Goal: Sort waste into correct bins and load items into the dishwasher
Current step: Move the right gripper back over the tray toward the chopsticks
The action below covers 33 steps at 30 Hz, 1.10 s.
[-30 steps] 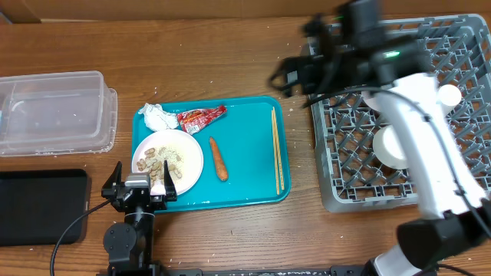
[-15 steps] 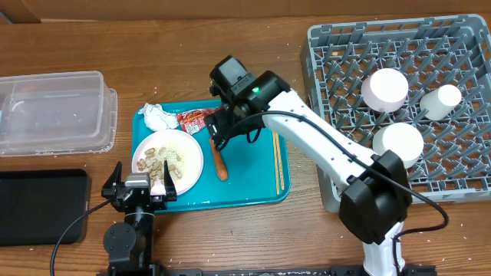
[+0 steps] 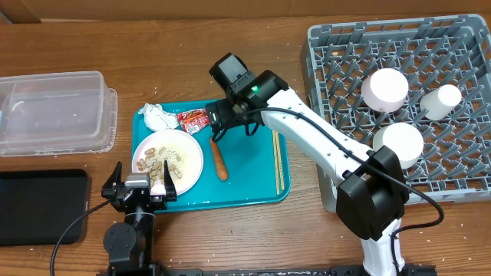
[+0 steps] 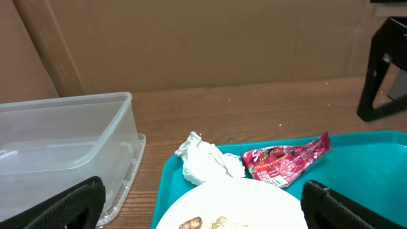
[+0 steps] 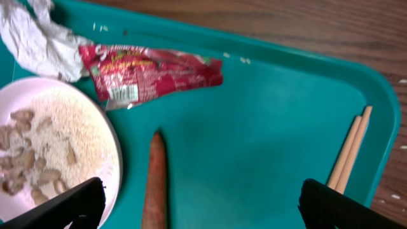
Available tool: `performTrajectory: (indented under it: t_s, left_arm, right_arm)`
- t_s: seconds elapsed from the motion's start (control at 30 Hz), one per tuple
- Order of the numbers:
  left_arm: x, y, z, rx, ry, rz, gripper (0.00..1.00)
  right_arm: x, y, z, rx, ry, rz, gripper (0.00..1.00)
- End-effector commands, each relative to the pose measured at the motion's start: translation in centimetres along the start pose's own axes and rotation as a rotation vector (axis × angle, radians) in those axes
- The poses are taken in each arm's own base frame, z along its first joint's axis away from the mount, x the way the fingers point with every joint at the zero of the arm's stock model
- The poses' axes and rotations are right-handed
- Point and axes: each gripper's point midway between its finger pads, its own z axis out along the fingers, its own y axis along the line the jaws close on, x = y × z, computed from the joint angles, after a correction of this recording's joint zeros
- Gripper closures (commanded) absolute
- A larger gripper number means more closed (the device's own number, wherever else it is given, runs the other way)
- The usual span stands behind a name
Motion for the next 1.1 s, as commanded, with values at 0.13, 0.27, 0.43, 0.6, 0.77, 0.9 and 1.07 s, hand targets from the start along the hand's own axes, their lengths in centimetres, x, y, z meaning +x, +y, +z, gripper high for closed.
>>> performTrajectory:
  t_s: [0.13, 0.27, 0.43, 0.6, 0.77, 0.9, 1.07]
  left_arm:
    - [0.0, 0.3, 0.0, -0.013, -0.004, -0.003, 0.0]
    - [0.0, 0.3, 0.0, -0.013, -0.004, -0.003, 0.0]
    - [0.0, 0.3, 0.0, -0.013, -0.004, -0.003, 0.0]
    - [0.0, 0.3, 0.0, -0.013, -0.004, -0.003, 0.0]
    - [0.0, 0.3, 0.0, -0.013, -0.004, -0.003, 0.0]
    - [0.0, 0.3, 0.0, -0.013, -0.004, -0.003, 0.0]
    - [0.0, 0.3, 0.0, -0.013, -0.004, -0.003, 0.0]
  right_arm:
    - [-2.0, -0.3, 0.0, 0.006, -0.079, 0.112, 0.0]
    - [-2.1, -1.6, 0.0, 0.076, -0.097, 0.114, 0.0]
    - [-0.5, -3.2, -0.1, 0.159, -0.04, 0.109, 0.0]
    - [1.8, -4.6, 0.5, 0.216, 0.057, 0.103, 0.07]
    - [3.1, -6.1, 2.1, 0.244, 0.098, 0.118, 0.18]
    - [4.3, -7.2, 3.5, 0.212, 0.14, 0.153, 0.2]
    - [5.6, -8.5, 4.4, 0.162, 0.205, 0.212, 0.29]
